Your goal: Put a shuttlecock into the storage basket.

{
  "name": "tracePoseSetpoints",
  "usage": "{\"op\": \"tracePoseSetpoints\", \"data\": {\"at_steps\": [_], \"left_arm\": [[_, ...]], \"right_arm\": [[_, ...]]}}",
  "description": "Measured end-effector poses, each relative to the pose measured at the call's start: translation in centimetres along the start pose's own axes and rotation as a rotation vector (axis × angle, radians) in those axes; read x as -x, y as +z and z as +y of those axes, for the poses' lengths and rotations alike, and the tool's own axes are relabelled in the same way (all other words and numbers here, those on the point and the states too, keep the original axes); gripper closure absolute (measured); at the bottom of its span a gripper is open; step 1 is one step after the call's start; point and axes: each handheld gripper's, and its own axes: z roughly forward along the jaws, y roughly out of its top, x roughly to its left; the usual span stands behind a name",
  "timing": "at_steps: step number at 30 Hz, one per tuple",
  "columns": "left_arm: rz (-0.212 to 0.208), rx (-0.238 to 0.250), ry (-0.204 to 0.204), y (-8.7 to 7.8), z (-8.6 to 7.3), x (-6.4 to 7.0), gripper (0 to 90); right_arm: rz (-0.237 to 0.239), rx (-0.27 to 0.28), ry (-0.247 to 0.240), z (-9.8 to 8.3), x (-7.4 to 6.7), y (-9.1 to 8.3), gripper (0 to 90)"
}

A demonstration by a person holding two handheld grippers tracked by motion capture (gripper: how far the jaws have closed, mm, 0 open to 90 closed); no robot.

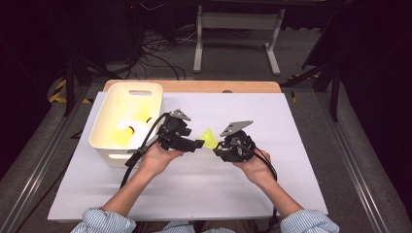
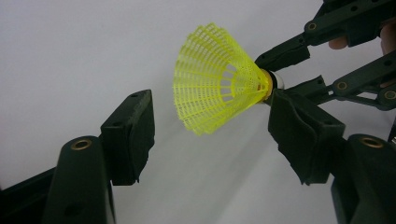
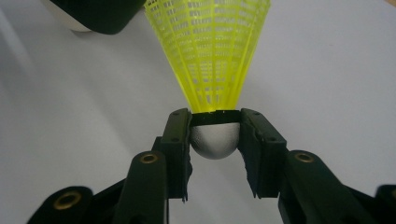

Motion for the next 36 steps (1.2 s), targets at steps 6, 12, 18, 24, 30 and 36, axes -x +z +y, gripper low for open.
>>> {"op": "tracePoseSetpoints", "data": {"at_steps": [6,12,18,24,30,36], "left_arm": [[-0.001,-0.021,0.006,0.2,-0.2,-0.2,39.6],[-0.032,-0.025,-0.004,0.2,-0.3,-0.4,52.9],[-0.053,-0.036,0.007,0.3,-0.4,-0.4,66.3],[-0.058,-0.029,0.027,0.1,-0.4,-0.3,82.0],[-0.056,-0.03,0.039,0.1,-0.3,0.0,87.6],[-0.055,-0.039,0.048,0.1,-0.3,0.0,89.1]], "right_arm": [[0.013,0.003,-0.011,0.3,-0.3,0.2,65.0],[0.023,-0.002,-0.016,0.6,-0.6,0.4,65.0],[0.025,-0.003,-0.016,0.7,-0.7,0.6,65.0],[0.027,-0.006,-0.017,0.6,-0.7,0.8,65.0],[0.024,-0.005,-0.012,0.6,-0.7,0.9,65.0],[0.031,-0.003,-0.014,0.4,-0.8,1.1,64.9]]}}
